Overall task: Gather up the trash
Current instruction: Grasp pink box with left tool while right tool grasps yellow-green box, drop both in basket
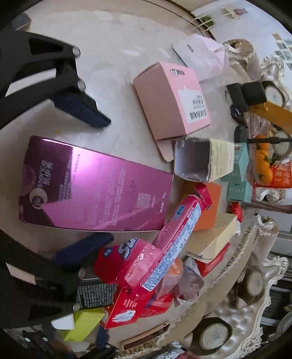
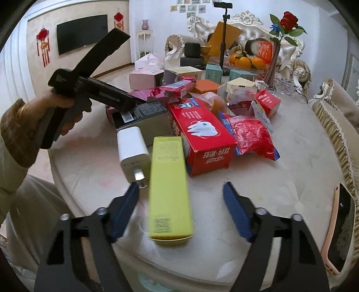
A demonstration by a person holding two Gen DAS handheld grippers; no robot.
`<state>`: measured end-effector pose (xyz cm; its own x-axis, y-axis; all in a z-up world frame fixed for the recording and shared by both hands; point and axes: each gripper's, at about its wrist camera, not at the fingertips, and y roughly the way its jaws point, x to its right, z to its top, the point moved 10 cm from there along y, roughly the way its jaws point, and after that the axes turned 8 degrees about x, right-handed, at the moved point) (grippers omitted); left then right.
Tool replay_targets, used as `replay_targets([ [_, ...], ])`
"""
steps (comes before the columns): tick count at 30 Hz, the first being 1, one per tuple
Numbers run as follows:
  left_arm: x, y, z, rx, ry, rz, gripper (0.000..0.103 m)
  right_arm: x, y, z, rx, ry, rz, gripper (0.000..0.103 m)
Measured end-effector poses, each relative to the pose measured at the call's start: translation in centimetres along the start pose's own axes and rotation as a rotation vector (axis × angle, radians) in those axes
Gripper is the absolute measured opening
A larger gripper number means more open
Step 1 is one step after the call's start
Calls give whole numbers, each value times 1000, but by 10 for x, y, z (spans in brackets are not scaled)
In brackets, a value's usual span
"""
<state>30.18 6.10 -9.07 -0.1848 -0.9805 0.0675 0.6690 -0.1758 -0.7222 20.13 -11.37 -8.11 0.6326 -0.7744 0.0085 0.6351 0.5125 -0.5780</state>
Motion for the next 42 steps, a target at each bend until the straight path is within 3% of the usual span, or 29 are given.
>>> replay_targets([
  [1, -3, -3, 0, 12, -11, 9, 60, -1, 0, -1, -4, -2, 1, 56],
  [3, -9, -8, -2, 21, -40, 12, 59, -5, -1, -3, -7, -5, 16, 47],
  [5, -8, -12, -6, 22, -28, 38, 58, -7, -3, -3, -11, -1, 19, 27],
  [12, -11, -38, -23, 71, -129, 32, 58, 1, -31, -7, 7, 142, 89, 27],
  [18, -19, -85, -25, 195, -228, 30, 58, 18, -58, 4, 83, 367, 209, 27],
  [22, 6, -148, -31, 307, -215, -19, 58, 1, -107, 8, 149, 419, 308, 27],
  [26, 61, -203, -70, 342, -120, -60, 58, -24, -143, -28, 90, 387, 294, 27],
  [28, 88, -203, -104, 275, -143, -113, 58, -32, -137, -64, -9, 402, 259, 27],
  [32, 143, -169, -185, 60, -185, -228, 58, -35, -94, -145, -234, 508, 181, 27],
  [35, 169, -132, -225, -66, -161, -275, 58, -38, -58, -185, -355, 471, 106, 27],
  [39, 178, -63, -272, -231, -166, -266, 58, -41, -15, -222, -474, 385, 33, 27],
  [42, 172, -27, -292, -311, -189, -246, 58, -38, -2, -234, -516, 382, 7, 27],
])
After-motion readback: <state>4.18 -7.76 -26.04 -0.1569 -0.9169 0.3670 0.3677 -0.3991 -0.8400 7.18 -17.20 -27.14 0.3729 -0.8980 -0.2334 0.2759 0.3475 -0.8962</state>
